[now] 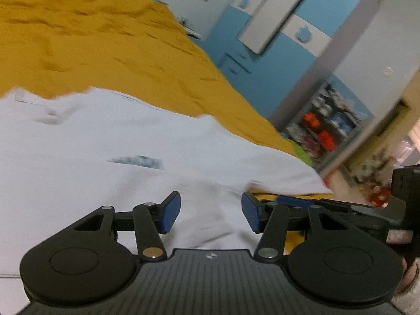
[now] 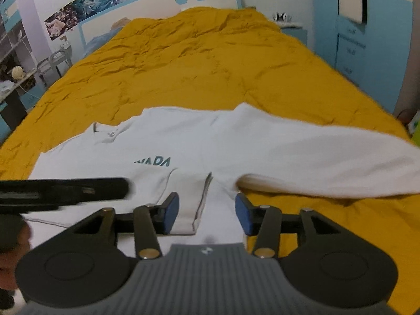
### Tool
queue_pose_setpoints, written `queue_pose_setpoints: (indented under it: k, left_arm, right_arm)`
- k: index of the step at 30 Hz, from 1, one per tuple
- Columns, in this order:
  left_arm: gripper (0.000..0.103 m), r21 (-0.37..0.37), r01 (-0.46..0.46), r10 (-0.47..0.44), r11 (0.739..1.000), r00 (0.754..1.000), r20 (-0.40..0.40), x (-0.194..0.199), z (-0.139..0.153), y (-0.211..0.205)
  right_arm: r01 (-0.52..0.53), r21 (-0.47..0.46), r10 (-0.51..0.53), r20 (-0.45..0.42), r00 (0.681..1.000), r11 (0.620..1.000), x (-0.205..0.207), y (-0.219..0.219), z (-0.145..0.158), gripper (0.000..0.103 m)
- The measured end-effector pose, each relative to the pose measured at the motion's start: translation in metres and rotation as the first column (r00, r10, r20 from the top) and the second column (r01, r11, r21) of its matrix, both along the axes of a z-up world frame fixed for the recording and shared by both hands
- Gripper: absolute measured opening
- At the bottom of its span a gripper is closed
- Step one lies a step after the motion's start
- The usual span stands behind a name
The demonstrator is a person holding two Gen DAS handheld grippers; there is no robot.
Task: Fold small clothes
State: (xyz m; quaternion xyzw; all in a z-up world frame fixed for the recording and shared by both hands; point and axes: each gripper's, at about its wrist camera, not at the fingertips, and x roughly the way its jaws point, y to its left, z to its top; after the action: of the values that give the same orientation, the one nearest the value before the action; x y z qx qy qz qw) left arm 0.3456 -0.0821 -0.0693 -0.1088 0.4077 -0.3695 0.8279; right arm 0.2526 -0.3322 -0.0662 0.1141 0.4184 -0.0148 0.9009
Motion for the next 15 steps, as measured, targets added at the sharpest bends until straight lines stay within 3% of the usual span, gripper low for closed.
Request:
queue_pose_setpoints:
  k: [3, 6, 10, 15]
  left_arm:
    - [0.062, 0.061, -0.108, 0.107, 0.992, 0.994, 0.033, 0.009, 0.005, 0.047]
    - [0.062, 0.122, -0.246, 0.240, 0.962, 0.969, 0.058, 0.024, 0.006, 0.102]
    - [0.063, 0.161, -0.424, 0.416, 0.891, 0.906, 0.078, 0.045, 0.005, 0.176]
    - [0.063, 0.162, -0.571, 0.575, 0.805, 0.818, 0.026, 0.074, -0.012, 0.239]
  right_arm:
    - [-0.008, 0.052, 0.009, -0.008, 1.000, 0.999, 0.014, -0.002, -0.011, 0.050]
    - [-0.003, 0.098, 0.008, -0.044, 0.999, 0.995, 0.034, -0.003, -0.025, 0.049]
    - [0.035, 0.144, -0.019, -0.112, 0.994, 0.989, 0.060, -0.005, -0.047, 0.048]
    - [0.079, 0.206, -0.048, -0.152, 0.987, 0.975, 0.079, -0.009, -0.066, 0.042]
